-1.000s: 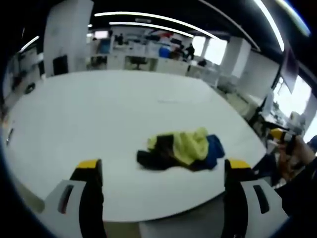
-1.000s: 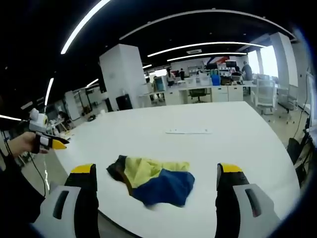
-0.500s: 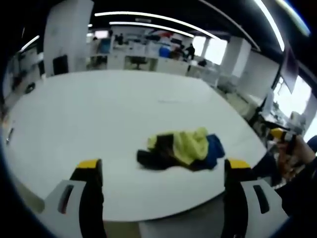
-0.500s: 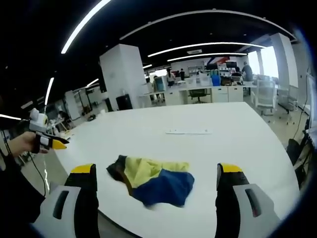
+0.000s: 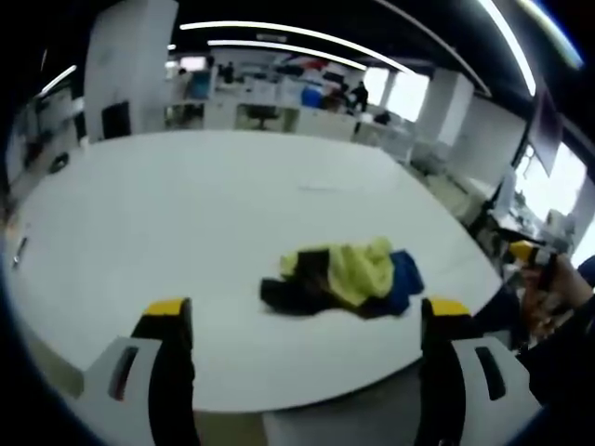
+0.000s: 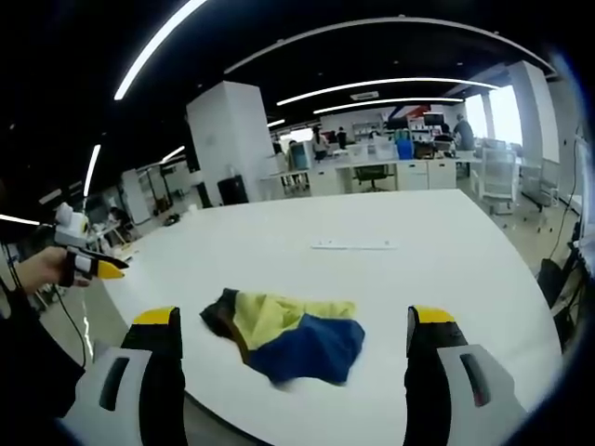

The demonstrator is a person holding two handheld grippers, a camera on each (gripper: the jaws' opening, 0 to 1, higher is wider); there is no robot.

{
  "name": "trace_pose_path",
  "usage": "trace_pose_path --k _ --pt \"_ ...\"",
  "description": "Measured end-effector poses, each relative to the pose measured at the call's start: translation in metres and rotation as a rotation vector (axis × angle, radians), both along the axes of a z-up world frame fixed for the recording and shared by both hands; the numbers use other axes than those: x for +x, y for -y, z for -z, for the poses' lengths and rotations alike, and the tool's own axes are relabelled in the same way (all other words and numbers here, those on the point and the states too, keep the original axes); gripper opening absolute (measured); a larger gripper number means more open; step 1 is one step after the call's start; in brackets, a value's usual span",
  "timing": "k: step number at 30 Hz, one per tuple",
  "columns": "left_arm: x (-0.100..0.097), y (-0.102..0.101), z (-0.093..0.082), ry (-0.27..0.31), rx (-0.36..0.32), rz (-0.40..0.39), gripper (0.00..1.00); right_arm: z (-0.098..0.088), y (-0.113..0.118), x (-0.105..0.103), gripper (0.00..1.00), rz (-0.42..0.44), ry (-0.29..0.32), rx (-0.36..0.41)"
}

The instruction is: Fold the garment on the visible template until the final outline fits inside the template.

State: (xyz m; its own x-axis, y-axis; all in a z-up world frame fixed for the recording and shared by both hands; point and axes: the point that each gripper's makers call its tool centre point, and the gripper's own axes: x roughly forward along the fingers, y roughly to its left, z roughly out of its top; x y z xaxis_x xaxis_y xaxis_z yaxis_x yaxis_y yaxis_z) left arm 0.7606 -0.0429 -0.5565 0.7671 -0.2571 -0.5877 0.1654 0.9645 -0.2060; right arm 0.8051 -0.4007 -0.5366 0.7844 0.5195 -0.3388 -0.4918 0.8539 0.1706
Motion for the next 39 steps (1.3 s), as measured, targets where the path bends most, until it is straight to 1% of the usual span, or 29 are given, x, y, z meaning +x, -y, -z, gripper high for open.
trace_pose_path --k 9,14,20,31,35,39 --pt "0.000 0.000 0.001 -0.004 0.005 -0.001 0.98 0.000 -0.001 0.003 1.00 -0.003 0.005 0.006" --pt "-0.001 0.001 -0.001 -0.001 0.009 0.001 0.98 0.004 -0.001 0.001 1.00 -0.005 -0.004 0.007" --pt "-0.003 0.001 0.005 -0.017 0.009 0.002 0.98 0.006 -0.001 0.001 1.00 -0.007 -0.008 0.000" --pt "0.001 0.003 0.006 -0.019 0.014 0.013 0.98 0.010 -0.001 0.000 1.00 -0.004 -0.015 0.001" --pt "0.001 0.003 0.010 -0.024 0.007 0.012 0.98 0.012 -0.001 0.001 1.00 -0.007 -0.024 -0.010" --pt "0.002 0.001 0.014 -0.035 0.005 0.012 0.98 0.009 -0.004 0.005 1.00 -0.012 -0.017 -0.016"
